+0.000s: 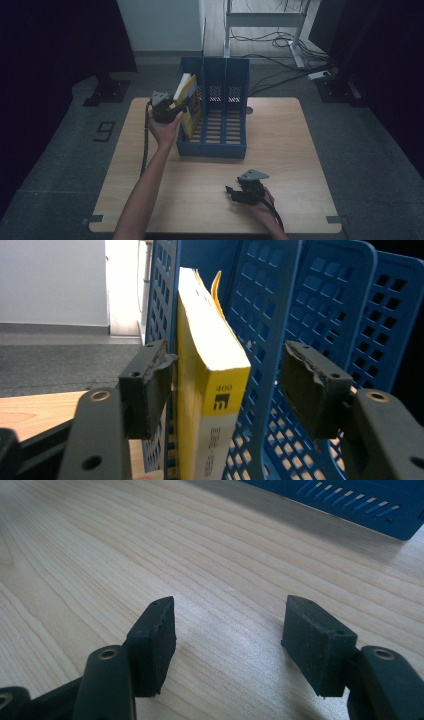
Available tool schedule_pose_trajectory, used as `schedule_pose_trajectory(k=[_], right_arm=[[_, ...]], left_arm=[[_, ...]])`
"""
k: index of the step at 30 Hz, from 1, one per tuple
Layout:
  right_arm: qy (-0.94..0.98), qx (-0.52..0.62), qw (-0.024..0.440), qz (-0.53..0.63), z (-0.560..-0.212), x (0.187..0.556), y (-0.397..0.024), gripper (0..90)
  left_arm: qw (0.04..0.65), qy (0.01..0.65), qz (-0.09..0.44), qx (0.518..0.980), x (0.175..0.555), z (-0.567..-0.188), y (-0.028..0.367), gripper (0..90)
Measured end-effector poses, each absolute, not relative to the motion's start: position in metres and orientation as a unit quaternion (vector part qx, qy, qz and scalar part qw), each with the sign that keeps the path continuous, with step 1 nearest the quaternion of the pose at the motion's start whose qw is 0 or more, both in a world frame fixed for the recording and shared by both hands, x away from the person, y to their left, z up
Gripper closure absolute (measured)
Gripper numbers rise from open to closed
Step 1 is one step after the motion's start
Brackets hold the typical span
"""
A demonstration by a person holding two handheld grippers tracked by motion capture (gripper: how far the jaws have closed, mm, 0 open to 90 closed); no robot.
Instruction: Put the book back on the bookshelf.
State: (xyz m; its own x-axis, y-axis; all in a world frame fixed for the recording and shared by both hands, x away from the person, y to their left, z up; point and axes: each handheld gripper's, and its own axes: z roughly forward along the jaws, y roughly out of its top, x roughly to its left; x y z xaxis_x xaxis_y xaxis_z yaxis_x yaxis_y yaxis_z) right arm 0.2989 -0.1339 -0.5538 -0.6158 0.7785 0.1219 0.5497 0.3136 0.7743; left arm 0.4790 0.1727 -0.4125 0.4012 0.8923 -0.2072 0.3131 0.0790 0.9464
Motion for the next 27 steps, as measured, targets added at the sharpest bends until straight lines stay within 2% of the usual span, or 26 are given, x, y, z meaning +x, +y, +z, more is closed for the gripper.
schedule_pose_trajectory(k=[7,27], right_arm=[[0.8,0.415,0.138,0.411,-0.554,0.299,-0.134,37.5],[0.799,0.416,0.138,0.411,-0.554,0.299,-0.134,37.5]], left_arm=[[0.563,0.475,0.234,0.634,0.468,-0.413,0.183,32.0],[0.544,0.465,0.194,0.671,0.436,-0.436,0.194,30.7]])
